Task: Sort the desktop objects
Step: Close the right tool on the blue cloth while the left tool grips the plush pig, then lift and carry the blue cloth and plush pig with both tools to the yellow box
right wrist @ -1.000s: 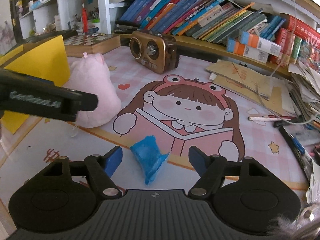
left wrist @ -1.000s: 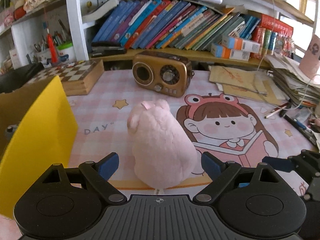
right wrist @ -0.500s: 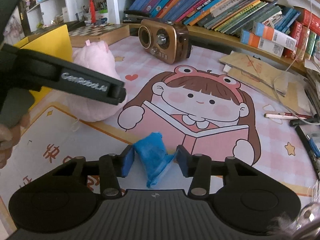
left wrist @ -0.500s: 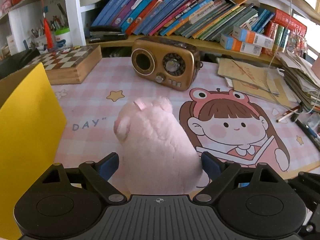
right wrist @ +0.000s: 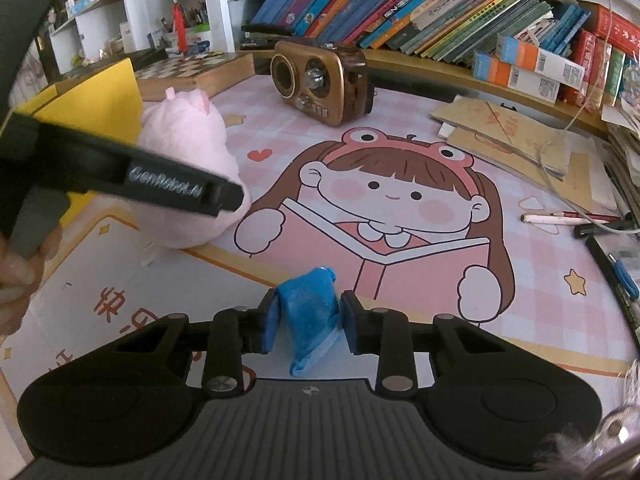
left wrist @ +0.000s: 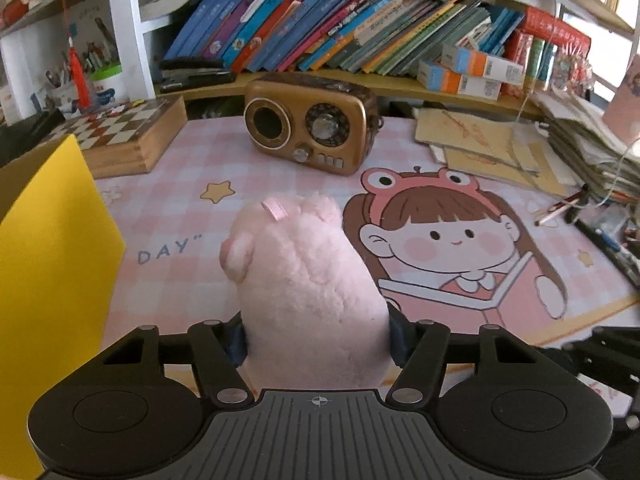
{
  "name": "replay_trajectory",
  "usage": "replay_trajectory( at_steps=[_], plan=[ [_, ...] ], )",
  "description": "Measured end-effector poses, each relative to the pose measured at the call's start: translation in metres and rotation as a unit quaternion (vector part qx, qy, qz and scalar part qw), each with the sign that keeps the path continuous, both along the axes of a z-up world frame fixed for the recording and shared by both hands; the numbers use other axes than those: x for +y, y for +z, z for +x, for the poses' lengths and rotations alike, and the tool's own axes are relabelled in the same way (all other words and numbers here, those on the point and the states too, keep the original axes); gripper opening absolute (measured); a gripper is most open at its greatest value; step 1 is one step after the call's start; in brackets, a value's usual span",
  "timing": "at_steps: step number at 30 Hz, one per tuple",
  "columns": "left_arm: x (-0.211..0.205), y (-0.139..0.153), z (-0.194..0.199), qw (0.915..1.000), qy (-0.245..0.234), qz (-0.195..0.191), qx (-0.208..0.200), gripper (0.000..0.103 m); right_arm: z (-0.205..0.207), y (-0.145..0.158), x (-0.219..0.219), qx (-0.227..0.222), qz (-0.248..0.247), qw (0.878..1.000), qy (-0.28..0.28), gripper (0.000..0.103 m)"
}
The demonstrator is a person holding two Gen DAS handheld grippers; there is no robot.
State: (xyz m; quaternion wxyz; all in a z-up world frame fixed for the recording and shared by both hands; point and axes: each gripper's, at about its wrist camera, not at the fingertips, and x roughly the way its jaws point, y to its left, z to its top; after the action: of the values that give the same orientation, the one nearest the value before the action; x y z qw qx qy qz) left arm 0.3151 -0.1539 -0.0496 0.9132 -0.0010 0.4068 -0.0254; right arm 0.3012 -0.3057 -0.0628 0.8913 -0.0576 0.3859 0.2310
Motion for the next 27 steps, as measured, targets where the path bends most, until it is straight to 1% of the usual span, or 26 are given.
replay_trajectory(
  at_steps=[7, 15, 21, 27],
  plan=[
    [0.009, 0.024, -0.034, 0.9991, 0.01, -0.031, -0.029, 0.063, -0.008, 0.014, -0.008, -0.008, 0.016, 1.0, -0.014, 0.028],
    [0.019, 0.04, -0.077, 0.9968, 0.02, -0.061, -0.047, 0.063, -0.024, 0.025, -0.019, 0.004, 0.024, 0.999, -0.023, 0.028],
    [0.024, 0.053, -0.105, 0.9961, 0.003, -0.066, -0.059, 0.063, -0.045, 0.041, -0.021, 0.002, 0.034, 0.999, -0.02, 0.027],
    [0.034, 0.063, -0.129, 0.994, -0.014, -0.084, -0.068, 0.063, -0.067, 0.059, -0.017, -0.003, 0.043, 0.999, -0.02, 0.027]
  ],
)
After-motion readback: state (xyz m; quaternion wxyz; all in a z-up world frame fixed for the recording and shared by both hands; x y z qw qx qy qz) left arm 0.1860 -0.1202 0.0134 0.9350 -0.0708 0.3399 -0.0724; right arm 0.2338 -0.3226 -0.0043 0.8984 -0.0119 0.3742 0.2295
